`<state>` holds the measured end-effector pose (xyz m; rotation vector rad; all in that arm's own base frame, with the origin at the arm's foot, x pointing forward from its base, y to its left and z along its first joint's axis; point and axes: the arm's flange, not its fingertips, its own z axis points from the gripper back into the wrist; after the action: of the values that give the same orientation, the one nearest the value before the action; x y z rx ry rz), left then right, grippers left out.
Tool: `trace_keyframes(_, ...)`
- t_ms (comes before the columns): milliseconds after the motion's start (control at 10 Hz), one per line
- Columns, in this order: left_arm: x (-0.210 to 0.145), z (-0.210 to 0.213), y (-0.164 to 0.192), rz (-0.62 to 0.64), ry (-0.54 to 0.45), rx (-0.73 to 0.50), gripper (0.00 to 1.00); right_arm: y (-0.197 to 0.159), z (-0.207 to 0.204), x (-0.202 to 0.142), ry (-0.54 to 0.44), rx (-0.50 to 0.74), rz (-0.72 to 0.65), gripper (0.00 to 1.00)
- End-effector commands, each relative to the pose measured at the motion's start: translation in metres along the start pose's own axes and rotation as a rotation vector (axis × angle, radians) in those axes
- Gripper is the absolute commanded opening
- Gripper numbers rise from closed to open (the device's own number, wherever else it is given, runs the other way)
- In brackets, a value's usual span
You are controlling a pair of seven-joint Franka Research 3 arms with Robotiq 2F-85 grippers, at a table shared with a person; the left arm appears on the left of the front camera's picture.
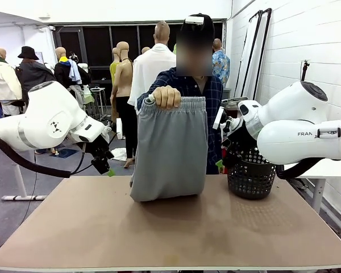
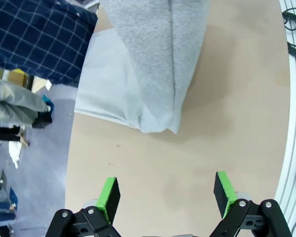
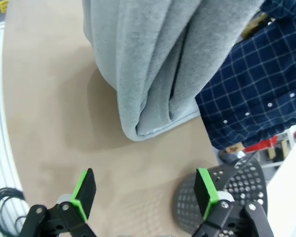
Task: Fold the training pants.
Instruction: Grab both ends of the Training pants handed by a person.
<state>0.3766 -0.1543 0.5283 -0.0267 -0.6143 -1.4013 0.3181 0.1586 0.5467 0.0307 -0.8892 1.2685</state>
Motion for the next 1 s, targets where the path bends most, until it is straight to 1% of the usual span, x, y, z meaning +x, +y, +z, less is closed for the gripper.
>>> trace_keyframes(0,-0.001,-0.013,0.015,-0.031,-0.145,-0.028,1.0,-0.017,-0.02,-0.009,-0.116,0.058,0.019,1.0)
trace_keyframes(100,0.0,-0.014,0.016,-0.034,-0.191,-0.049,1.0,-0.019,-0.024,-0.012,-0.152,0.088,0.013,1.0)
trace_keyframes(200,0.002,-0.016,0.017,-0.043,-0.211,-0.055,1.0,-0.022,-0.029,-0.015,-0.177,0.111,0.012,1.0)
trace_keyframes(400,0.003,-0.02,0.019,-0.047,-0.244,-0.042,1.0,-0.026,-0.037,-0.018,-0.254,0.117,0.008,1.0)
trace_keyframes(800,0.007,-0.027,0.024,-0.038,-0.39,-0.12,1.0,-0.031,-0.048,-0.023,-0.342,0.117,-0.008,1.0)
trace_keyframes(900,0.008,-0.025,0.023,-0.031,-0.398,-0.117,1.0,-0.029,-0.048,-0.023,-0.352,0.132,-0.018,1.0)
